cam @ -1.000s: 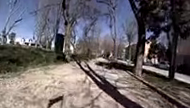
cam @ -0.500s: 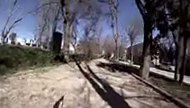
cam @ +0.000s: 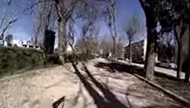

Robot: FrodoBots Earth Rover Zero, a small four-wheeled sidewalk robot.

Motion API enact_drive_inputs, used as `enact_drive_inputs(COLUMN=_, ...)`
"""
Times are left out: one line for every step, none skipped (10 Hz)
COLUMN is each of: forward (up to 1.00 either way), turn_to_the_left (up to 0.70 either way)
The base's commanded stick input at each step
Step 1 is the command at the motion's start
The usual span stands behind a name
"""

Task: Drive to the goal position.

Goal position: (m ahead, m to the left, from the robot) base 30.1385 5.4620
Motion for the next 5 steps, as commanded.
enact_drive_inputs(forward=1.00, turn_to_the_left=-0.15)
enact_drive_inputs(forward=1.00, turn_to_the_left=-0.16)
enact_drive_inputs(forward=1.00, turn_to_the_left=-0.16)
enact_drive_inputs(forward=1.00, turn_to_the_left=-0.16)
enact_drive_inputs(forward=1.00, turn_to_the_left=-0.16)
